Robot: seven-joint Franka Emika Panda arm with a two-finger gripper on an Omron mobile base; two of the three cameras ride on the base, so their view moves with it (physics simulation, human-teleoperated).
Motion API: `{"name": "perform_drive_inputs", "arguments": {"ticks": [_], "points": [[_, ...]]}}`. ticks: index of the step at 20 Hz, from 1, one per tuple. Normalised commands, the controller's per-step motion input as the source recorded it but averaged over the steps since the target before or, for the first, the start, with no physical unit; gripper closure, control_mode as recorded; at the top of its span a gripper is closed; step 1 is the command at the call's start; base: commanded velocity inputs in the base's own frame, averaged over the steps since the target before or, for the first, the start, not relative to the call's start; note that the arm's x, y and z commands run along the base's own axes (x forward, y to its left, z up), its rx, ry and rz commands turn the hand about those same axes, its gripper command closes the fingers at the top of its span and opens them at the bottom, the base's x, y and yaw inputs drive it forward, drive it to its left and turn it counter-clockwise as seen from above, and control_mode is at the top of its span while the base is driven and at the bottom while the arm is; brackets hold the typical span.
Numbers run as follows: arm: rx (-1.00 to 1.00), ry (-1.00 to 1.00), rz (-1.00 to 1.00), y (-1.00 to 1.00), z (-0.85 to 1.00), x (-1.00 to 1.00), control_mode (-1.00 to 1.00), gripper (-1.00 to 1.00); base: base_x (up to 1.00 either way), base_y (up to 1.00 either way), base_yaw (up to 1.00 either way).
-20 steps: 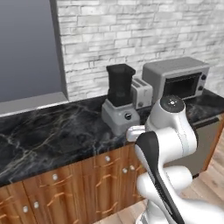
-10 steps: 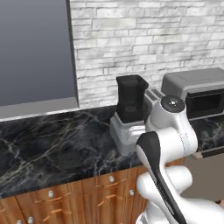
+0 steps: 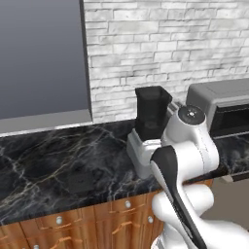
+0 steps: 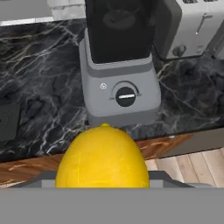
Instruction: Grab the lemon and lime from the fridge, place them in the blender, close the lid, and turn on the blender to create a marinade.
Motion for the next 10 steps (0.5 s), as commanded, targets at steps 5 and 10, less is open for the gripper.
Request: {"name": "perform_drive_inputs", "arguments": {"ticks": [5, 10], "points": [[0.07, -0.05, 0.18, -0.38, 0.50, 0.32, -1.00, 1.00, 0.00, 0.00, 0.00], [0.00, -0.10, 0.09, -0.30, 0.92, 0.37, -1.00, 1.00, 0.00, 0.00, 0.00]]}}
